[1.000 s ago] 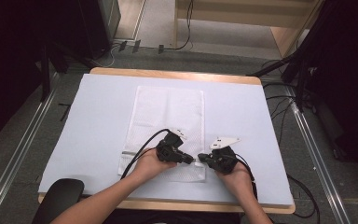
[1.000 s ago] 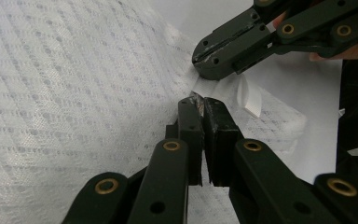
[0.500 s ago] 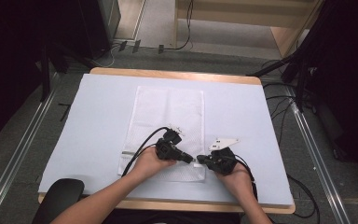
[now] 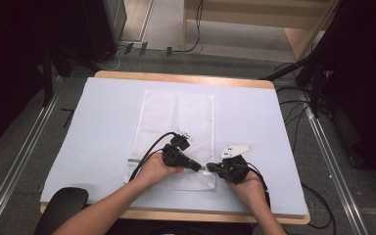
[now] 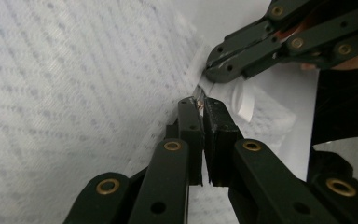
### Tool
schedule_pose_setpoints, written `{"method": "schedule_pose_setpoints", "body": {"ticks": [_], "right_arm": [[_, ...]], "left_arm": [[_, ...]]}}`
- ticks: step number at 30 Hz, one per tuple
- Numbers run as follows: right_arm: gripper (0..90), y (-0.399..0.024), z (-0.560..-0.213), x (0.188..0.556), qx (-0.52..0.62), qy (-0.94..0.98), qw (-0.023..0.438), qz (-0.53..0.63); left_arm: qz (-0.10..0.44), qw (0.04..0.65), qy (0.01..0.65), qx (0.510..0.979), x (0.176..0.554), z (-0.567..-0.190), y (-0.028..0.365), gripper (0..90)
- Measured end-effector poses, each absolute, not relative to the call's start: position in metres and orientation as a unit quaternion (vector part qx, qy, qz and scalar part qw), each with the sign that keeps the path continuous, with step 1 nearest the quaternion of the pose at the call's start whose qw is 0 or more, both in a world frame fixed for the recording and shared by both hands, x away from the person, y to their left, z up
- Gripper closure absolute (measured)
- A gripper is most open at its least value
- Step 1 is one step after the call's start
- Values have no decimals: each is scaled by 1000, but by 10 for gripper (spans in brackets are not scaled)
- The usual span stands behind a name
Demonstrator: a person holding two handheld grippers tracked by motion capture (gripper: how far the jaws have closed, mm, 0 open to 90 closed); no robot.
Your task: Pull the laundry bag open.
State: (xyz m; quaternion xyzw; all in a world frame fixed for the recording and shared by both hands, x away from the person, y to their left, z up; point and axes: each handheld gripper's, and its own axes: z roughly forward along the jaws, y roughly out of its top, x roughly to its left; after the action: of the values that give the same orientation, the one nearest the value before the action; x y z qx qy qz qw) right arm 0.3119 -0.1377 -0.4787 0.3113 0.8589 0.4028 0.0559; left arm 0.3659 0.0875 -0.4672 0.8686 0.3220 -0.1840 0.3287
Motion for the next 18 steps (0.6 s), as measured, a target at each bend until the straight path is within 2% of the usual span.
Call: {"method": "schedule_pose_setpoints", "body": {"ticks": [18], "right_arm": [[900,-138,-478,312,304,863,56,400]], "left_arm": [[-192,311,330,871,369,-457,117,882]]}}
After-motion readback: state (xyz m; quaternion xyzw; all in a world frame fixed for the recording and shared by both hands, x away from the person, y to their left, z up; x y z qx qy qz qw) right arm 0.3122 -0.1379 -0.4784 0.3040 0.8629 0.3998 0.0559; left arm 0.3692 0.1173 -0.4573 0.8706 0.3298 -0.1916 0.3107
